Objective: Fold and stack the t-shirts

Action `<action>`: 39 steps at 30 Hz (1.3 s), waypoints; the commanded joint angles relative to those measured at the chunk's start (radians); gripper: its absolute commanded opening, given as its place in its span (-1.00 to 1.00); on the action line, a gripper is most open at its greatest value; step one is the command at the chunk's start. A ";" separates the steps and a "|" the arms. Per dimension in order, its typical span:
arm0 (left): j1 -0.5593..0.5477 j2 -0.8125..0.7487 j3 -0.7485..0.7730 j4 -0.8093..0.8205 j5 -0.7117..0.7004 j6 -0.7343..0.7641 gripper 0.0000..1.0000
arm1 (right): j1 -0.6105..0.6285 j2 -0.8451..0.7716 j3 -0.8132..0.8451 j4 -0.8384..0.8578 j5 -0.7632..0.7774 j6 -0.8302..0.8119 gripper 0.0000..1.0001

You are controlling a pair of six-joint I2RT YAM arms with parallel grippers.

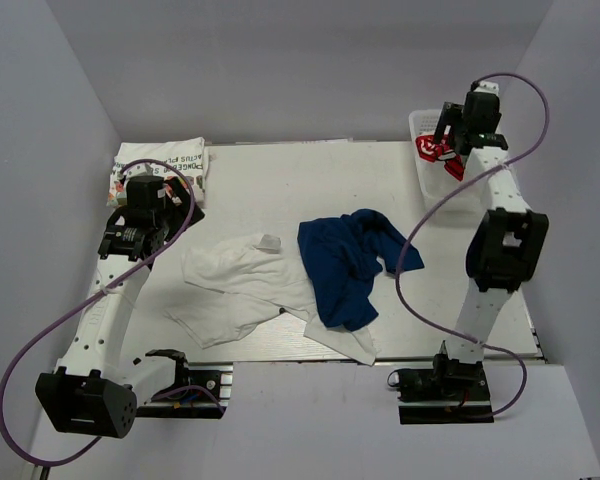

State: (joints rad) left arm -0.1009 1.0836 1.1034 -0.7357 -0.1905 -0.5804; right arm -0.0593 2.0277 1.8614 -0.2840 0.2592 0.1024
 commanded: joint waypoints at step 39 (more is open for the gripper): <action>0.003 -0.051 -0.137 -0.030 0.174 -0.024 1.00 | 0.595 -0.601 -0.377 0.227 0.340 0.004 -1.00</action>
State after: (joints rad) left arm -0.1001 1.0538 0.9794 -0.7589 -0.0360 -0.6102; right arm 0.5850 1.4384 1.4086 -0.1711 0.4496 0.1642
